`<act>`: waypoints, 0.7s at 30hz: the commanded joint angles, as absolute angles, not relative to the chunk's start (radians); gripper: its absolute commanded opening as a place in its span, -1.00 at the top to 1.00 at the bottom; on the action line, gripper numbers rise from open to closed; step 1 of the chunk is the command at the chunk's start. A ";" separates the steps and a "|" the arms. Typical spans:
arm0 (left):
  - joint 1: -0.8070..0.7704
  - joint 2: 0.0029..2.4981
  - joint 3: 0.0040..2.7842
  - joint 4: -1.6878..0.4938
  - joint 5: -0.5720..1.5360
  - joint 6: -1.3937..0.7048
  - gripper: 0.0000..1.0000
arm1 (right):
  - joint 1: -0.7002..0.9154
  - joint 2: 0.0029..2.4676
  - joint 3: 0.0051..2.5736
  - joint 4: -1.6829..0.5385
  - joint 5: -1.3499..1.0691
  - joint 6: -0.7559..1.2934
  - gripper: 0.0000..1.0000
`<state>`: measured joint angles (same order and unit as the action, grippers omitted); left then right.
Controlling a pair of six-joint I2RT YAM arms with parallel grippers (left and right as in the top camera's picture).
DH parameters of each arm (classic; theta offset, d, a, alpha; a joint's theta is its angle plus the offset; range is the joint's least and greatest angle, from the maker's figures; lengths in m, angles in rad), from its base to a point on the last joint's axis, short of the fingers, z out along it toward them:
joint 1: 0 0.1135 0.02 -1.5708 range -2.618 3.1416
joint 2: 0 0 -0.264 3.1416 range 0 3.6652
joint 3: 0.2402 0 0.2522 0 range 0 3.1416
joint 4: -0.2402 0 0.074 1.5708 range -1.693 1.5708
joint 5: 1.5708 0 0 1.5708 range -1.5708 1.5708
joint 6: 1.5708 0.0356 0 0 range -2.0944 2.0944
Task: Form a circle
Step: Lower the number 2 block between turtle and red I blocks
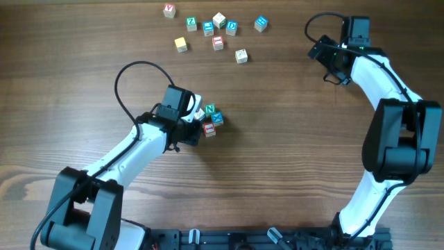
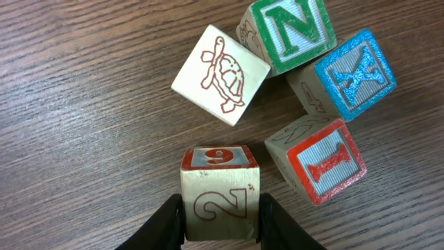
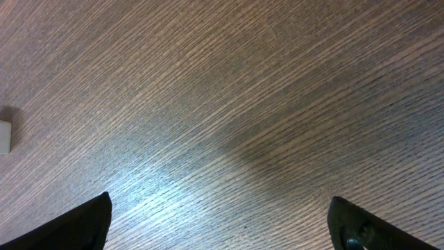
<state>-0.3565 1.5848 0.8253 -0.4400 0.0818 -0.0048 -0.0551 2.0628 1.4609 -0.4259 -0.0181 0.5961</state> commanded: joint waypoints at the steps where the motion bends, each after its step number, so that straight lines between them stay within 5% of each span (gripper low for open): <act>1: -0.358 1.587 0.820 -0.435 0.105 0.020 0.34 | -0.054 2.080 1.457 -0.426 -0.008 0.583 -0.99; 12: -0.358 1.603 0.820 -0.436 0.105 0.019 0.17 | -0.054 2.080 1.457 -0.426 -0.009 0.583 -0.99; 21: -0.358 1.603 0.820 -0.414 0.146 0.019 0.33 | -0.054 2.080 1.457 -0.426 -0.009 0.583 -1.00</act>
<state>-0.3565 1.5879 0.8253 -0.4202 0.1150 0.0063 -0.0551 2.0628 1.4609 -0.4259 -0.0181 0.5961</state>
